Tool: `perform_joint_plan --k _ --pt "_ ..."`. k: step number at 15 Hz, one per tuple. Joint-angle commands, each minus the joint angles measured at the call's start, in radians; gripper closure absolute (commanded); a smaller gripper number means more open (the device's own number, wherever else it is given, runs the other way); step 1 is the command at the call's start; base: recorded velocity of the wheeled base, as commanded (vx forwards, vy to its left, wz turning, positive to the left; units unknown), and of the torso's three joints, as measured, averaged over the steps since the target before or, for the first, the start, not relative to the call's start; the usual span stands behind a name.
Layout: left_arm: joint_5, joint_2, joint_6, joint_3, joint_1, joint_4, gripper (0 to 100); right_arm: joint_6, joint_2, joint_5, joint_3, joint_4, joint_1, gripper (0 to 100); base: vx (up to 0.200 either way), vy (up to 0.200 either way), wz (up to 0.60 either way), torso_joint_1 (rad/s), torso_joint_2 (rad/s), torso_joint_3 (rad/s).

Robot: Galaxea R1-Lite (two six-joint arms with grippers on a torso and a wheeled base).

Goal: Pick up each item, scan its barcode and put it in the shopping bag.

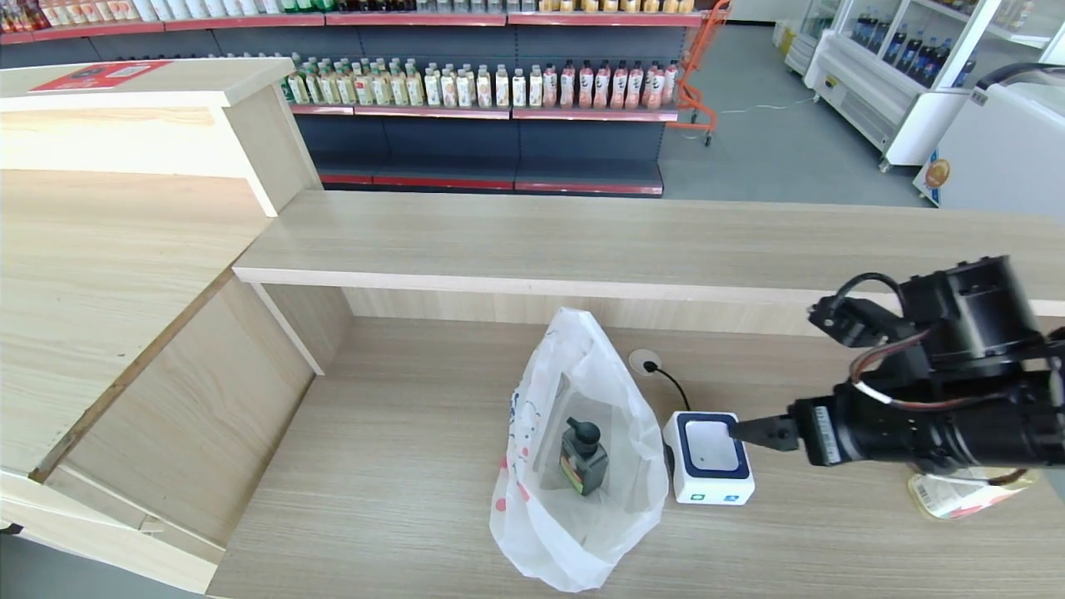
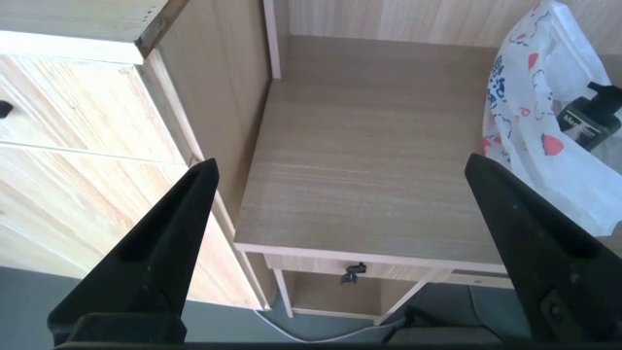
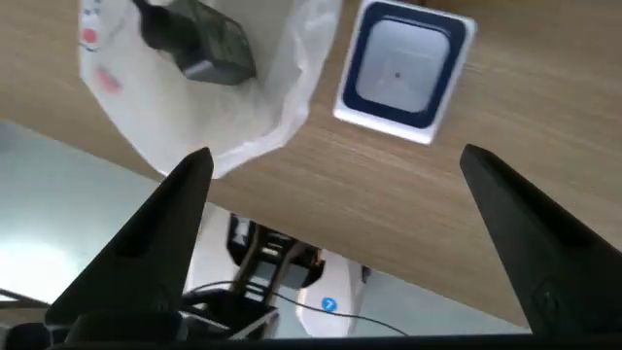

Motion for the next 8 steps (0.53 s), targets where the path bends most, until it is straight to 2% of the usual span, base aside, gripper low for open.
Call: perform_joint_plan --k 1,5,8 --pt "0.000 0.000 0.000 0.000 0.000 0.000 0 -0.162 -0.246 -0.089 0.056 0.110 -0.176 0 0.000 0.000 0.00 0.000 0.00 0.000" --pt "0.000 0.000 0.000 0.000 0.000 0.000 0 -0.150 -0.301 -0.089 0.151 0.108 -0.192 0 0.000 0.000 0.00 0.000 0.00 0.000" --pt "0.000 0.000 0.000 0.000 0.000 0.000 0 -0.113 -0.314 -0.089 0.159 0.108 -0.192 0 0.000 0.000 0.00 0.000 0.00 0.000"
